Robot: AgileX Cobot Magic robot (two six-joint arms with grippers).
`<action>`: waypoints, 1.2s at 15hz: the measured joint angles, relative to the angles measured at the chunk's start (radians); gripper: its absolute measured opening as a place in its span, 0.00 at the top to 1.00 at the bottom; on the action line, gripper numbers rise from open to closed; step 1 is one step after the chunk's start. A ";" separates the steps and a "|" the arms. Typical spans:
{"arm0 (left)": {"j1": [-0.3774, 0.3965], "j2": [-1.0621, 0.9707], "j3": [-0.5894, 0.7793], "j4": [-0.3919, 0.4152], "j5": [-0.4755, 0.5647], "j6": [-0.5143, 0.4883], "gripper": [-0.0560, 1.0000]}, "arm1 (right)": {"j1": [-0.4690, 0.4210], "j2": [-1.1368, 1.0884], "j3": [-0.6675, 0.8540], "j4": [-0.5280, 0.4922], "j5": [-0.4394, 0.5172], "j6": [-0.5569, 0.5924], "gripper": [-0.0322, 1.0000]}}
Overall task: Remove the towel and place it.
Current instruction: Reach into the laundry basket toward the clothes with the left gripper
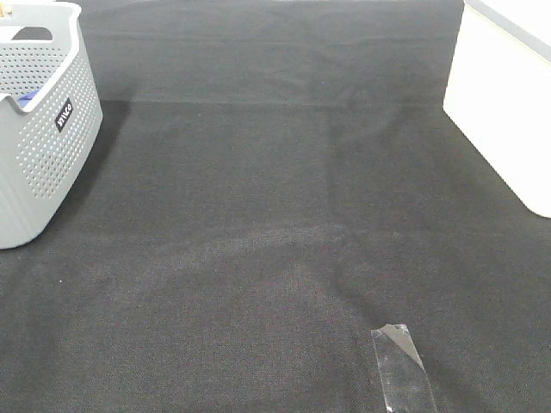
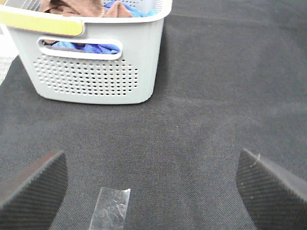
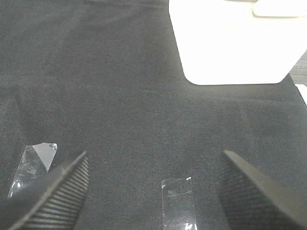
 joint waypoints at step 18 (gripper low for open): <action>0.000 0.000 0.000 0.008 0.000 -0.011 0.09 | 0.000 0.000 0.000 0.000 0.000 0.000 0.27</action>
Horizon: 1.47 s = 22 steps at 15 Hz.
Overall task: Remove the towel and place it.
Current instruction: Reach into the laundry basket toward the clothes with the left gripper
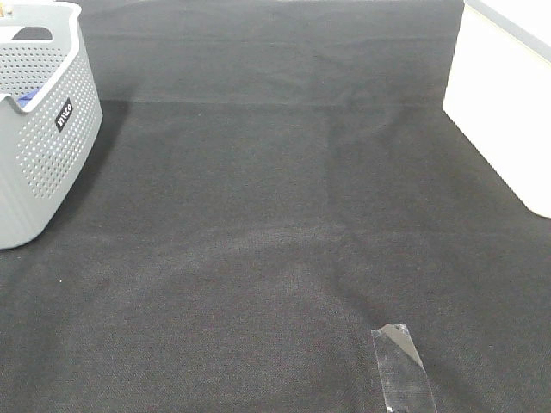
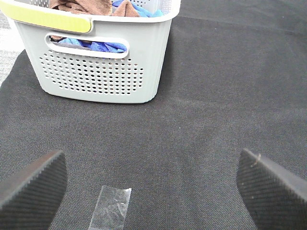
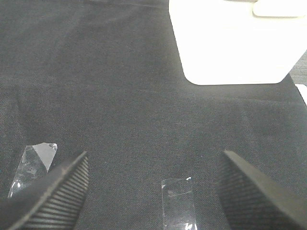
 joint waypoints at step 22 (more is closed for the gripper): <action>0.000 0.000 0.000 0.000 0.000 0.000 0.10 | 0.000 0.000 0.000 0.000 0.000 0.000 0.27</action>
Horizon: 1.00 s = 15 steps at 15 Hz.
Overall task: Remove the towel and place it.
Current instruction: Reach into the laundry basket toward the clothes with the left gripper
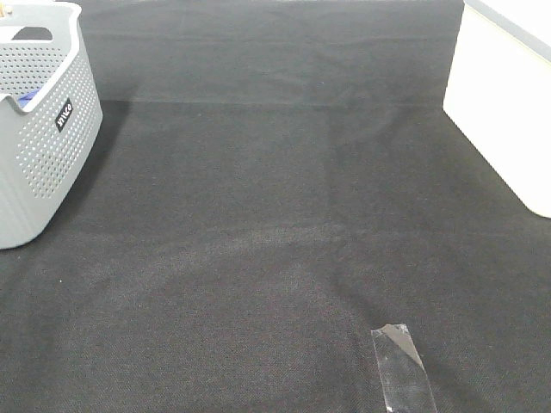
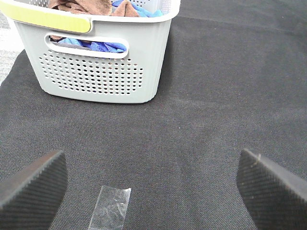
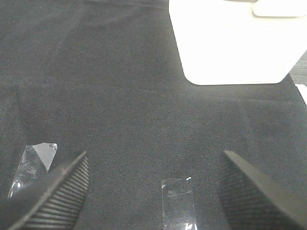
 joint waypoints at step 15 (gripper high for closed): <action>0.000 0.766 -0.489 0.140 0.049 -0.120 0.11 | 0.000 0.000 0.000 0.000 0.000 0.000 0.27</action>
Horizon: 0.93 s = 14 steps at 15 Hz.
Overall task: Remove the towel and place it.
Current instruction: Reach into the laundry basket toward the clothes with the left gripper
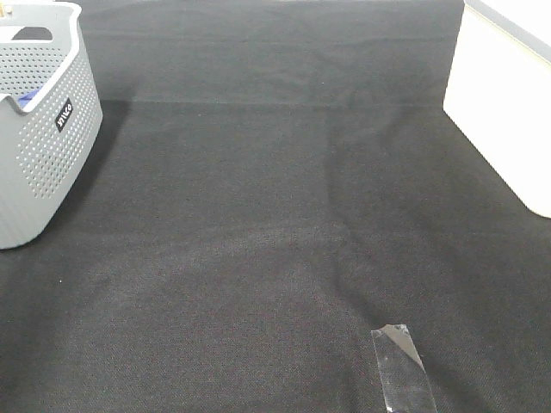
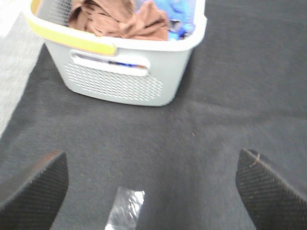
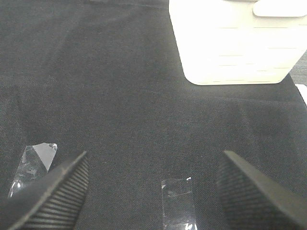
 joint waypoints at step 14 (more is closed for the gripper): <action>-0.001 0.984 -0.361 0.478 -0.344 -0.426 0.11 | 0.000 0.000 0.000 0.000 0.000 0.000 0.27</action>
